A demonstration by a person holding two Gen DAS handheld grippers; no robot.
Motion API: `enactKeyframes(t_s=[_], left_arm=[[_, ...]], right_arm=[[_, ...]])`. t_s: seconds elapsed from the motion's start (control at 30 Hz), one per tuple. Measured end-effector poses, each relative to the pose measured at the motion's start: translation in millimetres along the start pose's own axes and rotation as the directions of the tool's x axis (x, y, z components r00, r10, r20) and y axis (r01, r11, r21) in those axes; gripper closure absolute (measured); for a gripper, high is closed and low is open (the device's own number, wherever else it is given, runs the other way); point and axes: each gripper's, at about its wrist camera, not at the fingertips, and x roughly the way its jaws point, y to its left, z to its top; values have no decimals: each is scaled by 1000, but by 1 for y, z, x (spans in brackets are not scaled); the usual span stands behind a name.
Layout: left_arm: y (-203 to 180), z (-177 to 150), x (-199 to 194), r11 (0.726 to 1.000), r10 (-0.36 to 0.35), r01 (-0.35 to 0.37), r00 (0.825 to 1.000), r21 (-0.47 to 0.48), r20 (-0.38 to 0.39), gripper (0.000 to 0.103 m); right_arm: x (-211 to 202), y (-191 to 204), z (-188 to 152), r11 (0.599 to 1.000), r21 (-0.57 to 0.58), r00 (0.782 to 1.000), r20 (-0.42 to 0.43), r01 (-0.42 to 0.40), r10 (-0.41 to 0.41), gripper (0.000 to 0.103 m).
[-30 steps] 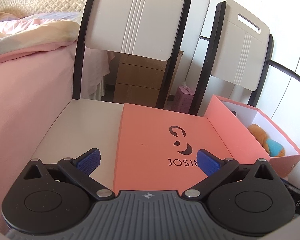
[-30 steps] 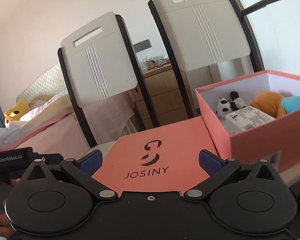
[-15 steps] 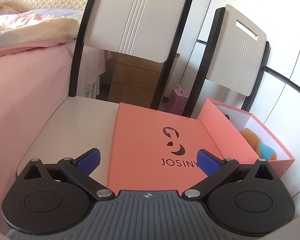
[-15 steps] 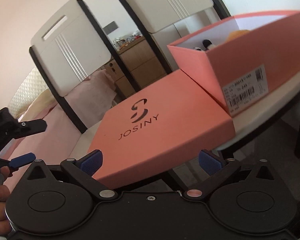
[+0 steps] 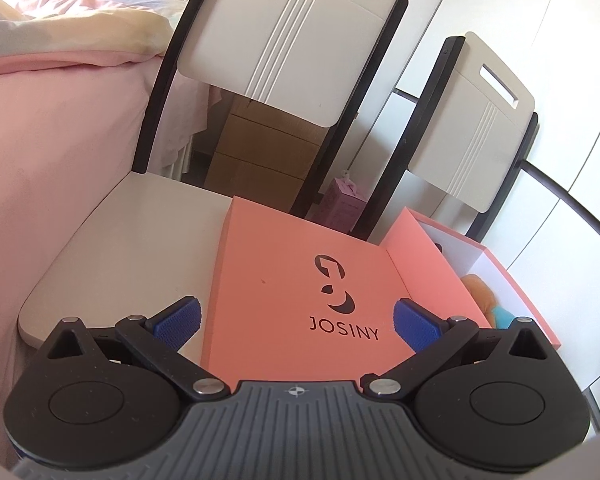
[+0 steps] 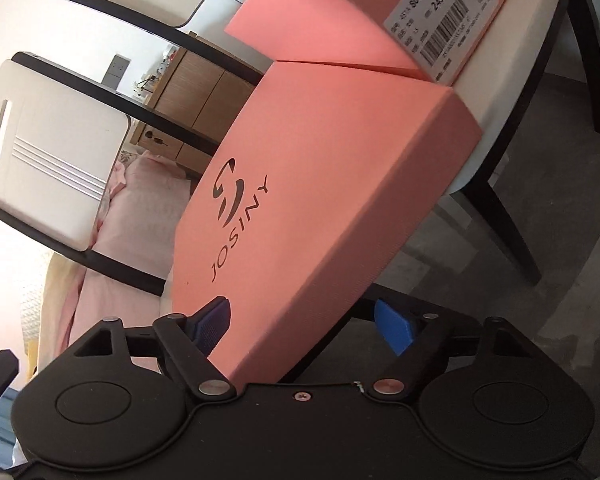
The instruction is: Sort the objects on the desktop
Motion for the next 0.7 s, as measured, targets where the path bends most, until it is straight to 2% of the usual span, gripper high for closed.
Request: enactKeyframes(t_s=[0.07,0.13,0.17,0.33,0.43,0.53,0.7], left_arm=[[3,1,-3,1000,-11,11,1000,-8,6,0],[6,2,-4,1000,-19,19,1000,-19,10,0],[7,2,-4,999,-22,22,1000,-27,9,0],[13,5,-3,998,-31,31,1000,-57,1,0],[14,10,-7,999,-35,35,999,-8,-9,0],[22,18,-13,999,-47,47,999,-1,22,0],[34,25,-2,998,-58,58,998,-16,-23,0]], right_arm=[[5,0,1,1000,18,1000,26,-9,9,30],[9,-5,1,998,45,999,40,-34,32,32],[11,-8,2,997,57,998,45,-48,45,37],[14,-21,3,988,105,992,67,-110,103,44],[10,-28,5,982,125,989,64,-144,136,48],[1,-31,4,979,120,986,53,-162,157,49],[-24,-49,-5,974,139,983,11,-181,181,50]])
